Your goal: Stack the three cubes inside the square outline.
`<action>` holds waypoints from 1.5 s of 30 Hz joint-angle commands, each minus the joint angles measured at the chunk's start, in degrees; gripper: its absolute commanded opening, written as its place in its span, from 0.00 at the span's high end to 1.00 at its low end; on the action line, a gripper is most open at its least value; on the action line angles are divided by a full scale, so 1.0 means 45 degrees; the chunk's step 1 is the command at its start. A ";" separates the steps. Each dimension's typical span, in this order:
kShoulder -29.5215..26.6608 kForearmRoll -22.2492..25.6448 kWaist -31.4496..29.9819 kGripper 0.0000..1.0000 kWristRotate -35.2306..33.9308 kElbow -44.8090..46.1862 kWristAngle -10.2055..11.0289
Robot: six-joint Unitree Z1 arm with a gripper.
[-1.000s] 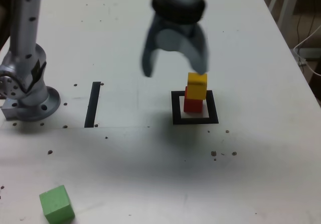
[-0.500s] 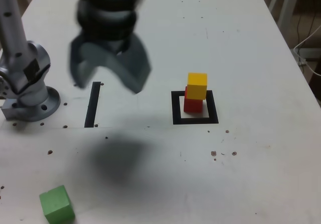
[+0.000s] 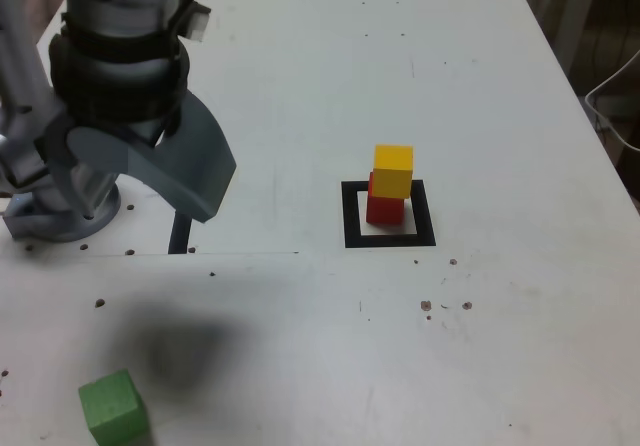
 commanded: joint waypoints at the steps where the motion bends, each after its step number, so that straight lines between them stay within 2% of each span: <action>1: 0.0135 -0.0020 -0.0142 0.01 0.0006 -0.0038 -0.0027; 6: 0.0511 -0.0498 -0.0996 0.01 0.0516 -0.0293 0.0037; 13: 0.0995 -0.1311 -0.3172 0.01 0.1017 -0.0236 0.0091; 19: 0.0852 -0.1466 -0.4803 0.01 0.1021 0.0156 0.0097; 23: 0.0784 -0.1458 -0.5612 0.01 0.1036 0.0389 0.0318; 30: 0.0924 -0.1545 -0.6192 0.01 0.1260 0.0557 0.0754; 45: 0.2116 -0.2018 -0.6771 0.01 0.2463 -0.0651 0.1032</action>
